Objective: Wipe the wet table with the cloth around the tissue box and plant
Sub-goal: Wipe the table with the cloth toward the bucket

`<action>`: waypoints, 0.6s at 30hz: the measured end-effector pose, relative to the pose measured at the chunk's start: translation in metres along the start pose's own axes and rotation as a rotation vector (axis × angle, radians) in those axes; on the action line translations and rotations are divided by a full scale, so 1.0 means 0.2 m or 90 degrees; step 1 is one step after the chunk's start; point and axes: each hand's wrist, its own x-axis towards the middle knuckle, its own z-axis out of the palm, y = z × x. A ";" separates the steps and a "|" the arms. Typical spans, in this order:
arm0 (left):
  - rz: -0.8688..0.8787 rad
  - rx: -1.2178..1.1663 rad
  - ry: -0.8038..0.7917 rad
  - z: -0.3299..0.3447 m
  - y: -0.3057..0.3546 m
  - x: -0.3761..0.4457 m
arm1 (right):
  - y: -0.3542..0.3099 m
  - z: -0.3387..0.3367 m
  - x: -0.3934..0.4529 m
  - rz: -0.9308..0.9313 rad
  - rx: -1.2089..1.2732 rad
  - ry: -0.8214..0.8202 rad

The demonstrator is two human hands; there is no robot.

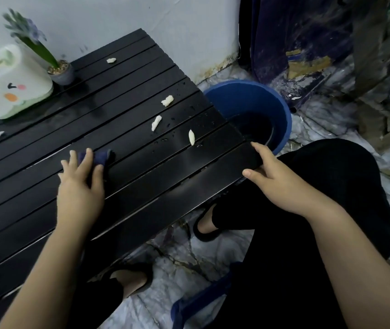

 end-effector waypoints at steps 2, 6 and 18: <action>0.014 0.062 -0.015 0.06 0.03 -0.01 | 0.00 0.00 0.00 0.000 0.015 -0.004; 0.048 0.071 -0.011 0.16 0.22 0.04 | 0.00 0.00 0.00 0.006 0.025 -0.002; 0.363 -0.114 -0.152 0.53 1.00 0.32 | -0.02 0.00 0.00 0.020 0.009 0.016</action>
